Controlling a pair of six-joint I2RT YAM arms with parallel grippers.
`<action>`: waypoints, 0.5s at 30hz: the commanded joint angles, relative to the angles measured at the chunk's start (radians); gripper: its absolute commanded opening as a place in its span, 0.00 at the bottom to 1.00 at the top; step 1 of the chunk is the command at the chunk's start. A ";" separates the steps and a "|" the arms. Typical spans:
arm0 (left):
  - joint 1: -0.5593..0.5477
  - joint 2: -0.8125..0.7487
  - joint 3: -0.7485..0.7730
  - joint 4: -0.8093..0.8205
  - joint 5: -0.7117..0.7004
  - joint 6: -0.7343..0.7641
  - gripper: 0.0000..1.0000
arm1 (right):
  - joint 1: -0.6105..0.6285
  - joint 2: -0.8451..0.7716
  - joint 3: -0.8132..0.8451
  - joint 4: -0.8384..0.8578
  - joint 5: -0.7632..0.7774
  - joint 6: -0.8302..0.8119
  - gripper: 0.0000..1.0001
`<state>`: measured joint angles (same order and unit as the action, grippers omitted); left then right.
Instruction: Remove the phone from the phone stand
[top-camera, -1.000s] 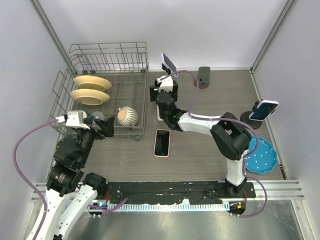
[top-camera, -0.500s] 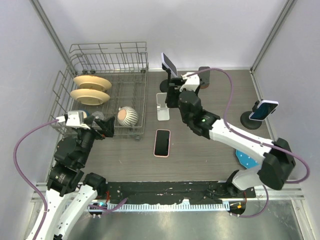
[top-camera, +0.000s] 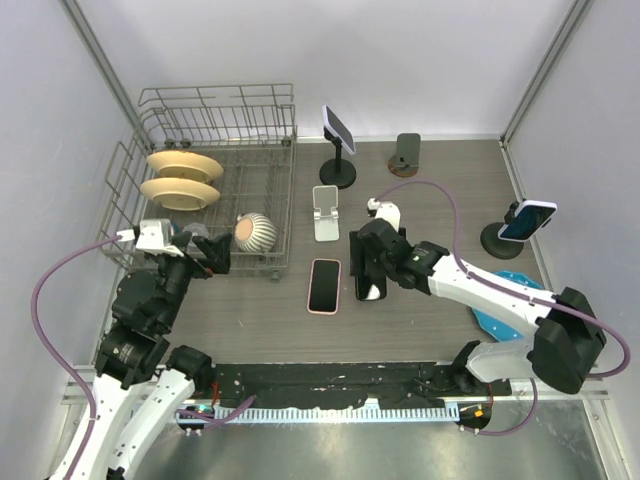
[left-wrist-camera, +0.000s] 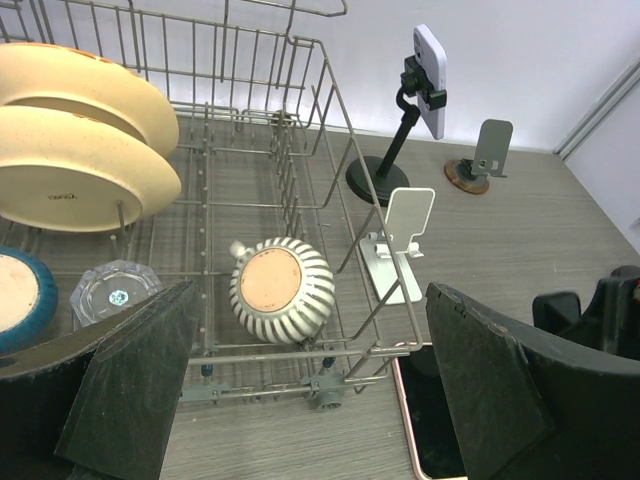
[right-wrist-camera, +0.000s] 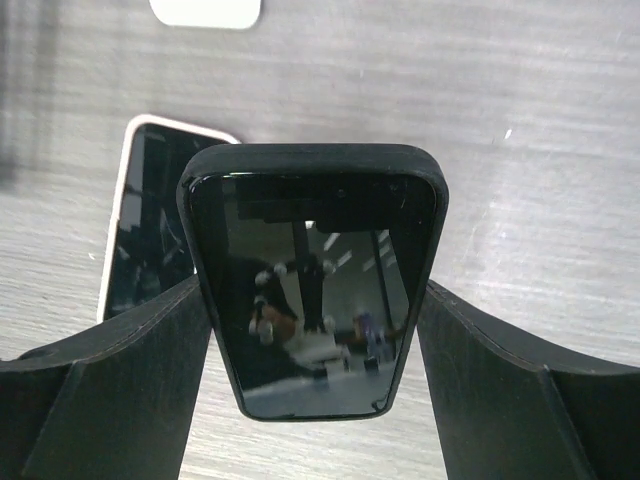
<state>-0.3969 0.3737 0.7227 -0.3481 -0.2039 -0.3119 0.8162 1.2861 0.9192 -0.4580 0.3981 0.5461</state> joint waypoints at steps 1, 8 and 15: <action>0.003 0.019 0.001 0.044 0.017 -0.010 1.00 | -0.002 0.056 0.015 -0.016 -0.084 0.078 0.11; 0.004 0.031 0.000 0.040 0.020 -0.010 1.00 | -0.014 0.228 0.056 -0.007 -0.136 0.100 0.14; 0.003 0.036 0.001 0.040 0.024 -0.010 1.00 | -0.014 0.285 0.050 0.027 -0.107 0.138 0.30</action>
<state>-0.3969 0.4015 0.7227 -0.3481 -0.1967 -0.3138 0.8028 1.5753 0.9237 -0.4839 0.2825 0.6373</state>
